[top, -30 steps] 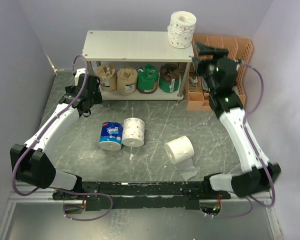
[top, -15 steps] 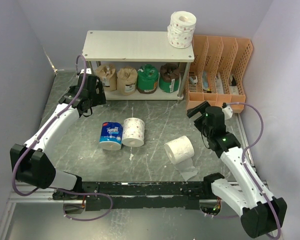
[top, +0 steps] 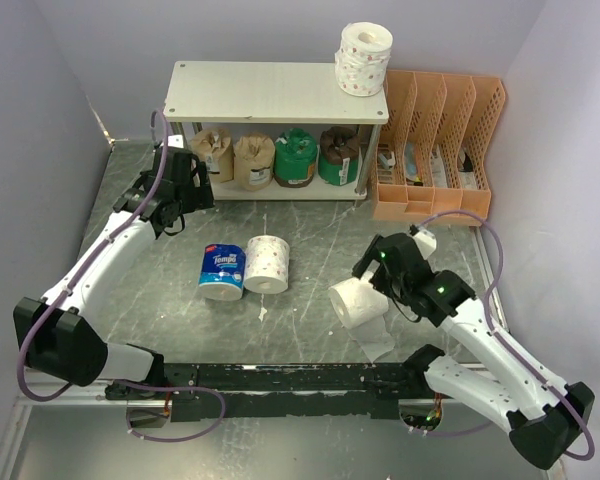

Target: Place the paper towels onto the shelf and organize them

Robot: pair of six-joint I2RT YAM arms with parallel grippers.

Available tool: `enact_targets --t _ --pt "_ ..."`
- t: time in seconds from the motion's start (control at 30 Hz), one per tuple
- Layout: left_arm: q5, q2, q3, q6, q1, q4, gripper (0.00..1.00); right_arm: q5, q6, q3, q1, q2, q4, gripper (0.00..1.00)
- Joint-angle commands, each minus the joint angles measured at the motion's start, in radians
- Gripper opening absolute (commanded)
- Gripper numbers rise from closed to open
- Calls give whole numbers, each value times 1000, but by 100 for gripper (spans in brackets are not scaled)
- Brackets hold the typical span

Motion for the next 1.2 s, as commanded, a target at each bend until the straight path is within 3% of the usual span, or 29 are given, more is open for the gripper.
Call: enact_targets --t 0.0,0.23,0.63,0.97,1.17 --pt "17 -21 1 15 -13 19 98 106 64 -51 52 -50 -133 96" --pt "34 2 3 16 -15 18 98 182 20 -72 54 -63 -159 95" --pt "32 22 2 21 -18 18 96 173 50 -236 54 -104 53 95" --pt "38 35 4 22 -21 18 95 170 7 -250 54 -181 146 87" --pt "40 39 4 24 -21 18 95 87 -43 -344 55 -215 293 87"
